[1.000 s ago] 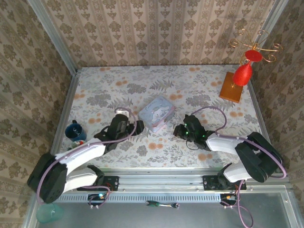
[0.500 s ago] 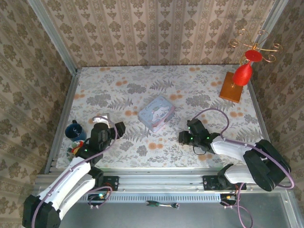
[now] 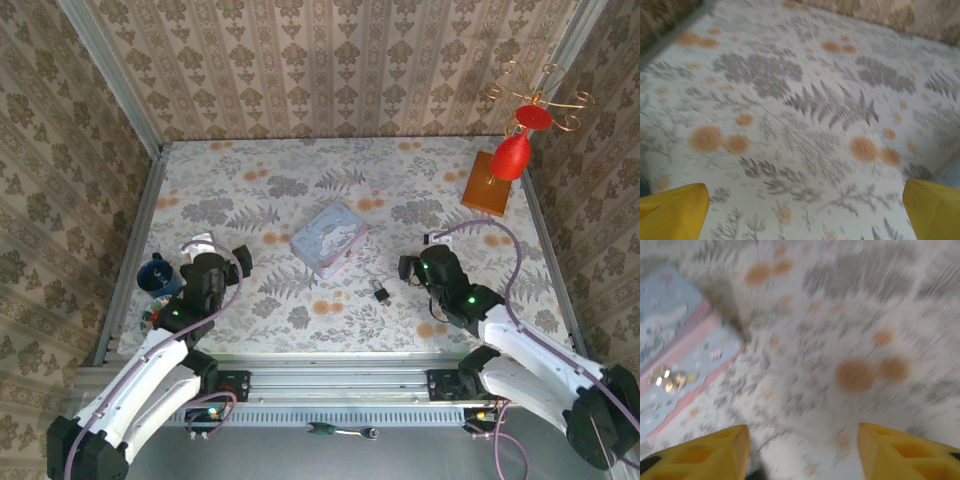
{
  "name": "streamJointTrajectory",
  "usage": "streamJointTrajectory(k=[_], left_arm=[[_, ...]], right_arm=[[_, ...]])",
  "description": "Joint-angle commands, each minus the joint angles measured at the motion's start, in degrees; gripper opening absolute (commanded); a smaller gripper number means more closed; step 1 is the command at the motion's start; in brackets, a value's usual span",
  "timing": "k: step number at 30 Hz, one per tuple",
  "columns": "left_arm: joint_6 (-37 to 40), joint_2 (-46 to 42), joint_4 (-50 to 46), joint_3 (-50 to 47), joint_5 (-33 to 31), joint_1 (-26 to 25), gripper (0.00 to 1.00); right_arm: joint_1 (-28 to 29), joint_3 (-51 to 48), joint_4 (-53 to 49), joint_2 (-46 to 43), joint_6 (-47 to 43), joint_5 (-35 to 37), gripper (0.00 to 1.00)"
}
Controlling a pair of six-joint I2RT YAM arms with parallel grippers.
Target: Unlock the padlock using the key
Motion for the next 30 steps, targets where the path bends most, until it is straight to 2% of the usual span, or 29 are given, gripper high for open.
streamJointTrajectory(k=[1,2,3,4,5,9,11,13,15,19,24,29,30], left_arm=[[4.0,-2.2,9.1,-2.3,-9.1,0.3,1.0],[5.4,-2.5,14.4,-4.7,-10.5,0.3,1.0],[9.5,-2.0,23.7,-8.1,-11.3,0.3,1.0],[13.6,-0.8,32.2,-11.6,-12.2,0.3,1.0],[16.9,0.9,36.7,-12.8,-13.2,0.3,1.0],[30.8,11.4,37.3,-7.8,-12.5,0.3,1.0],[35.5,15.8,38.1,-5.9,-9.6,0.4,1.0],[39.5,20.7,43.0,-5.9,-9.3,0.7,1.0],[40.2,25.2,47.3,-6.4,-7.9,4.3,1.0],[39.8,33.7,53.7,-7.6,-0.2,10.5,1.0],[39.6,37.0,58.9,-7.7,7.2,15.4,1.0],[36.2,40.1,56.1,-3.9,13.3,22.0,1.0],[34.4,40.2,51.7,-1.9,15.7,23.5,1.0]], right_arm=[[-0.3,-1.8,6.6,-4.6,-13.7,15.1,0.69],[-0.4,-3.5,10.9,-5.4,-17.8,16.6,0.69],[-0.4,-6.4,16.7,-6.3,-23.6,16.9,0.7],[-0.6,-9.2,23.2,-6.7,-28.7,16.6,0.78],[-1.1,-11.2,27.9,-6.6,-31.7,16.4,0.82],[-7.0,-12.2,31.9,-2.2,-32.3,14.2,0.87],[-9.4,-12.4,35.3,2.3,-32.1,13.4,0.88],[-11.4,-12.6,40.2,7.9,-32.2,11.8,0.89],[-12.6,-12.6,44.3,13.6,-32.0,9.9,0.91],[-14.5,-10.3,48.9,20.1,-33.9,6.3,0.95],[-19.0,-8.7,52.4,23.8,-32.5,-1.3,0.95],[-24.1,-7.3,56.1,27.9,-28.7,-12.1,0.95],[-25.2,-6.8,57.3,30.0,-28.1,-13.6,0.95]])
